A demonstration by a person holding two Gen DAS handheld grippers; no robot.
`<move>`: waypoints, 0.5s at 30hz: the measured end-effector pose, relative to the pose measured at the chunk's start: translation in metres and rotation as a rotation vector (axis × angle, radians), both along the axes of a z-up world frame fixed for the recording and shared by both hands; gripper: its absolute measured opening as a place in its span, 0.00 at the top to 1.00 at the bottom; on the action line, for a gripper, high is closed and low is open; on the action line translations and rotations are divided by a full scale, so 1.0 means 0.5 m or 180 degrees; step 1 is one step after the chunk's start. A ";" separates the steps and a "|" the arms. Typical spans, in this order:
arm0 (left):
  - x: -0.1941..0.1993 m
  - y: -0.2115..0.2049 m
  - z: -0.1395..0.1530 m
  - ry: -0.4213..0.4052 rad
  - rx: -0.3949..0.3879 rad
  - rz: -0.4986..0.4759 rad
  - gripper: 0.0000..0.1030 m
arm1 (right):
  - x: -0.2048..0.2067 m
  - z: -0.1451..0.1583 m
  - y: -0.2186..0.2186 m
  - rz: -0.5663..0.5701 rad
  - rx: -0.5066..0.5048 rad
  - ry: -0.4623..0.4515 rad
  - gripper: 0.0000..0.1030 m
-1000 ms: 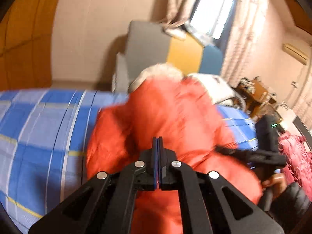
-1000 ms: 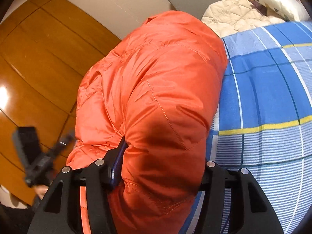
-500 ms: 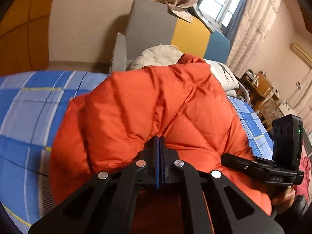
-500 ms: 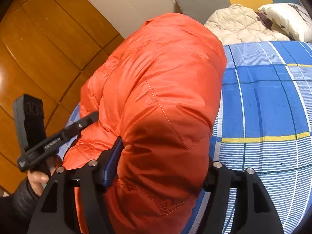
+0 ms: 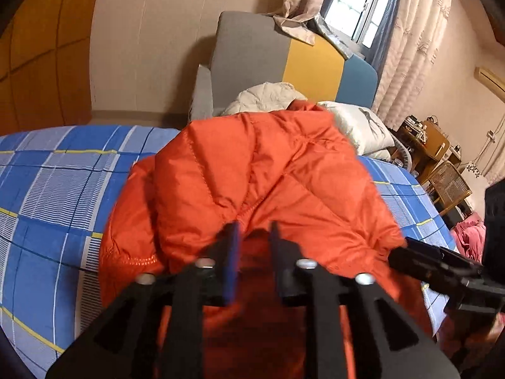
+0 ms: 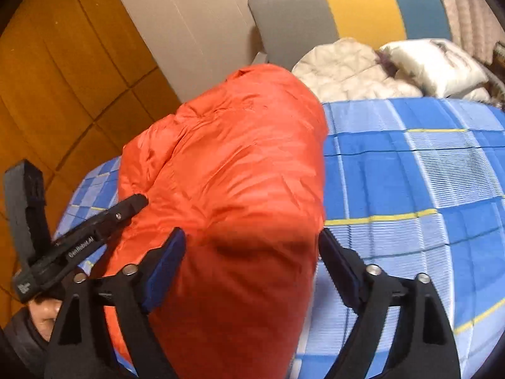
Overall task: Fold large clothes
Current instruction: 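Lower the folded jacket onto the bedspread and open both grippers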
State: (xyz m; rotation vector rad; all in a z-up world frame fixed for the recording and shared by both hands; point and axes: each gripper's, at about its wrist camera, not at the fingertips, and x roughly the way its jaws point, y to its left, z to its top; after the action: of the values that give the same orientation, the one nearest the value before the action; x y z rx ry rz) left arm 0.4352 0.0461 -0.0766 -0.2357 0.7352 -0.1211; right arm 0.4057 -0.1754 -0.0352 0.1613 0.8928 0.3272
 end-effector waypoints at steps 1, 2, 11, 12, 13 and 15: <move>-0.007 -0.003 0.007 -0.0028 0.0039 0.0009 0.48 | -0.016 0.003 0.003 0.0016 -0.0017 -0.0013 0.16; -0.014 -0.007 0.012 -0.0055 0.0074 0.0014 0.49 | -0.025 0.003 0.007 -0.0003 -0.0081 -0.0005 0.16; -0.084 -0.004 0.056 -0.0191 0.0146 0.0109 0.41 | -0.081 0.003 0.014 -0.0303 -0.0283 -0.0091 0.16; -0.092 -0.002 0.060 -0.0202 0.0167 0.0128 0.40 | -0.088 0.004 0.014 -0.0330 -0.0293 -0.0106 0.16; -0.104 0.000 0.065 -0.0223 0.0191 0.0146 0.39 | -0.095 0.006 0.015 -0.0363 -0.0316 -0.0123 0.16; -0.131 0.007 0.076 -0.0276 0.0222 0.0187 0.38 | -0.108 0.013 0.022 -0.0446 -0.0358 -0.0150 0.11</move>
State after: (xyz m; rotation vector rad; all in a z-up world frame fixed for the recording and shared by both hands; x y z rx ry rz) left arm 0.3699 0.0497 -0.0385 -0.1841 0.6447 -0.0495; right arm 0.3517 -0.1646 -0.0287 0.1109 0.8462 0.1494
